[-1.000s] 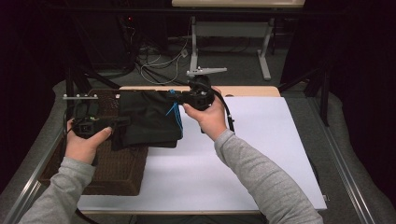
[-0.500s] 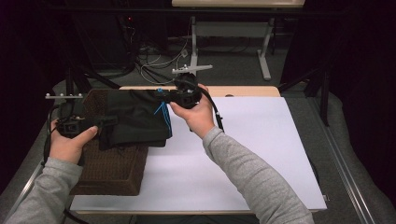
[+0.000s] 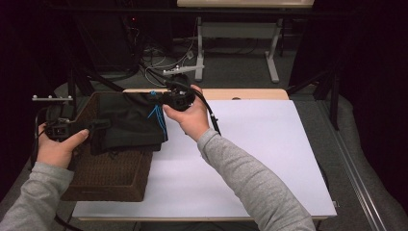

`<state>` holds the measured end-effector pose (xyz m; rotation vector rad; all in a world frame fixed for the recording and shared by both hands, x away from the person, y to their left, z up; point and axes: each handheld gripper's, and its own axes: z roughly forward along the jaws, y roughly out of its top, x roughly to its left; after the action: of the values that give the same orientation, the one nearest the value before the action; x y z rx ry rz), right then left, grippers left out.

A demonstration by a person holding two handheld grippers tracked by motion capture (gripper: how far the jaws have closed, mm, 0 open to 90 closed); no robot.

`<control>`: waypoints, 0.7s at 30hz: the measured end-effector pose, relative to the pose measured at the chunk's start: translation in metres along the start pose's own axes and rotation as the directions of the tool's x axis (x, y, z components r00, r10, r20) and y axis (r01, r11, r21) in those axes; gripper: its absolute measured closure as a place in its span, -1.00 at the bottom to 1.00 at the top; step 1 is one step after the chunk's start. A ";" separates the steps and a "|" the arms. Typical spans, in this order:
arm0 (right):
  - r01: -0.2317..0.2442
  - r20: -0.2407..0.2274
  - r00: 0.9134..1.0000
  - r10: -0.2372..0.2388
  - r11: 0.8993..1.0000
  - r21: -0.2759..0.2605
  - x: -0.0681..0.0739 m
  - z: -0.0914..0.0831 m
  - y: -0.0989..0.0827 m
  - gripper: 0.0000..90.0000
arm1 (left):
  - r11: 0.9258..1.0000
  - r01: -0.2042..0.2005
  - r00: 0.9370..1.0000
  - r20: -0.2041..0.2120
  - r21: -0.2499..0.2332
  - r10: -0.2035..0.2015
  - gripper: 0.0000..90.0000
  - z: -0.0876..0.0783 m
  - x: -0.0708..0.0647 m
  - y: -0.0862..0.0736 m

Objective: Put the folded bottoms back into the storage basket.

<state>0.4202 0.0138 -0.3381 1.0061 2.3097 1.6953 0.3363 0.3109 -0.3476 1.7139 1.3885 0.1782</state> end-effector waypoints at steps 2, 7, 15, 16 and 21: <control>0.005 -0.001 1.000 -0.005 1.000 0.004 0.003 0.004 0.001 0.78 | 1.000 0.005 1.000 0.000 0.002 -0.005 0.68 -0.003 0.005 0.000; 0.010 -0.006 1.000 -0.010 1.000 0.012 0.012 0.014 0.004 0.78 | 1.000 0.026 1.000 -0.010 -0.002 -0.026 0.68 -0.010 0.013 -0.002; 0.024 -0.016 1.000 -0.024 0.999 0.022 0.026 0.030 0.008 0.78 | 1.000 0.021 0.999 -0.031 -0.004 -0.021 0.68 -0.025 0.026 -0.004; 0.025 -0.017 1.000 -0.025 0.999 0.023 0.027 0.031 0.009 0.78 | 1.000 0.020 0.999 -0.033 0.001 -0.020 0.68 -0.027 0.028 -0.004; 0.023 -0.033 0.999 -0.022 0.999 0.026 0.035 0.043 0.009 0.78 | 1.000 0.029 0.998 -0.047 -0.005 -0.029 0.68 -0.034 0.036 -0.007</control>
<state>0.4165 0.0701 -0.3366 0.9597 2.3602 1.6903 0.3239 0.3589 -0.3470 1.6951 1.4458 0.2062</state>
